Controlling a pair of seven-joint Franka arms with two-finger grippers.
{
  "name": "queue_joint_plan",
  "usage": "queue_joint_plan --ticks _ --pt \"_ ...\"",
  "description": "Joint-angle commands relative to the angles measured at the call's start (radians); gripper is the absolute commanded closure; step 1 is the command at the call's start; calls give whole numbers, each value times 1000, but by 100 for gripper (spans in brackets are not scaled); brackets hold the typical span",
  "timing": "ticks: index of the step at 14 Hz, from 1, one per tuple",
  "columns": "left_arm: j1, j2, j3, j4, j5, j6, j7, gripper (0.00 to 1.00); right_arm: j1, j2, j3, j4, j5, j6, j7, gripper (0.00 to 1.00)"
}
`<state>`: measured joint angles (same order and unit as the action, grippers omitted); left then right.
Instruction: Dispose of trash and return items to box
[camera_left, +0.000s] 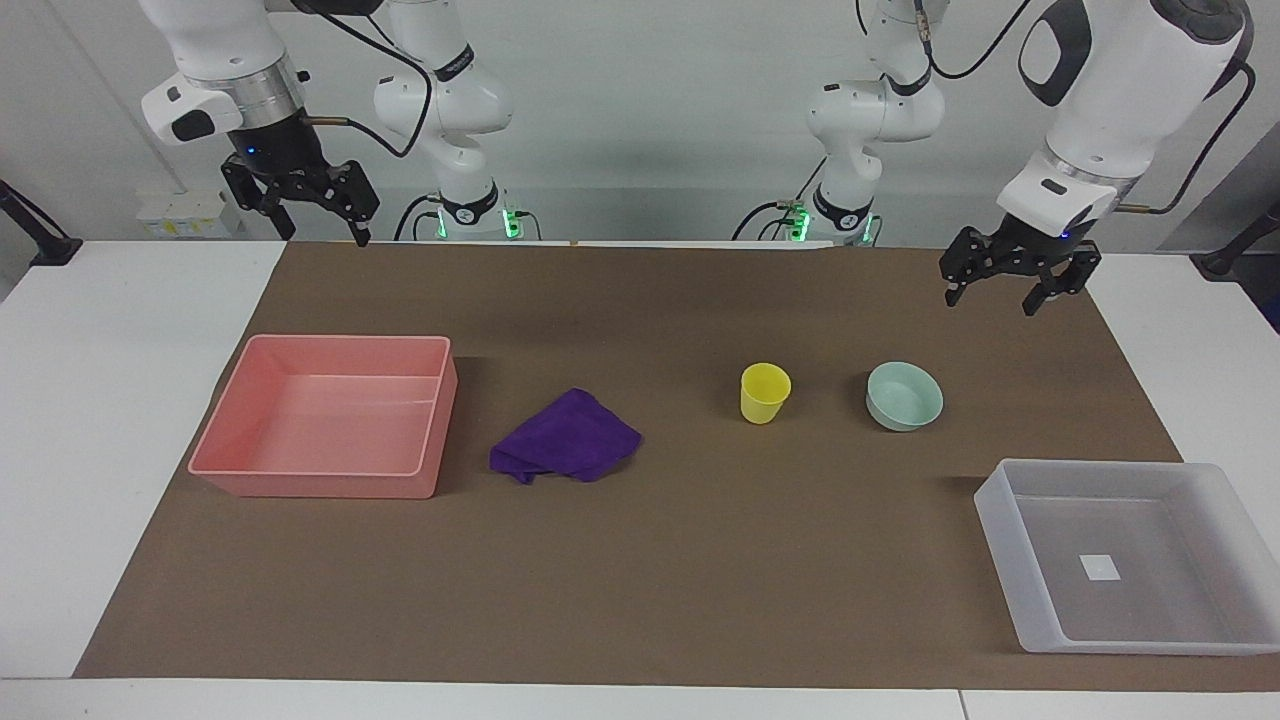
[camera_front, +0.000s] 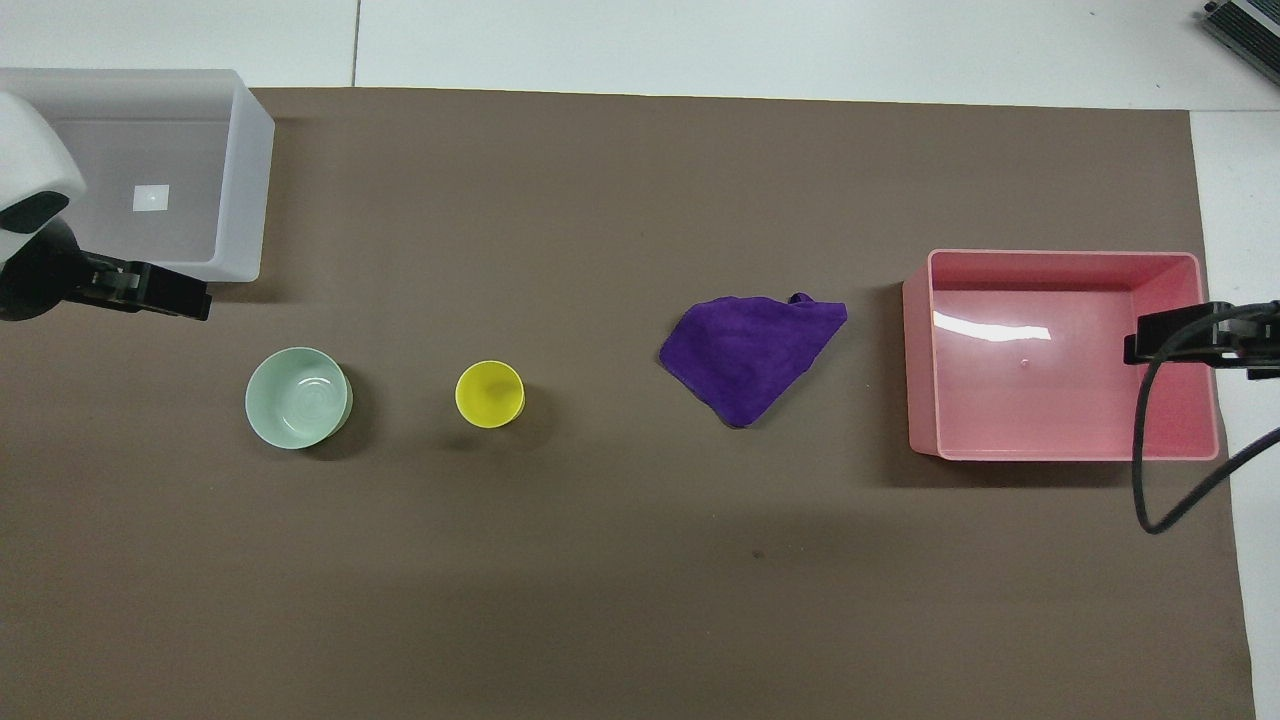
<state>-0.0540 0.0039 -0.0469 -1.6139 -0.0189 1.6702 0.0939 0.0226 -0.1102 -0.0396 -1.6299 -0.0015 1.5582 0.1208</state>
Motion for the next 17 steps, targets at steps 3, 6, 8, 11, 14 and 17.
queue_joint_plan --ticks 3,6,8,11,14,17 --pt "8 -18 -7 -21 17 -12 1 0 -16 -14 4 -15 29 -12 -33 0" --pt "9 -27 -7 -34 17 -12 -5 0 -16 -16 4 -19 29 -4 -29 0" --pt "13 -32 -7 -52 17 9 -5 0 -15 -16 4 -19 29 -4 -26 0" --pt "16 -44 -7 -109 17 71 -9 0 -15 -26 4 -41 29 -3 -21 0" --pt "31 -56 -7 -226 16 186 -46 0 -16 -26 4 -44 29 29 -29 0" --pt "34 -71 -7 -386 16 346 -49 0 -13 -28 6 -53 29 33 -26 0"
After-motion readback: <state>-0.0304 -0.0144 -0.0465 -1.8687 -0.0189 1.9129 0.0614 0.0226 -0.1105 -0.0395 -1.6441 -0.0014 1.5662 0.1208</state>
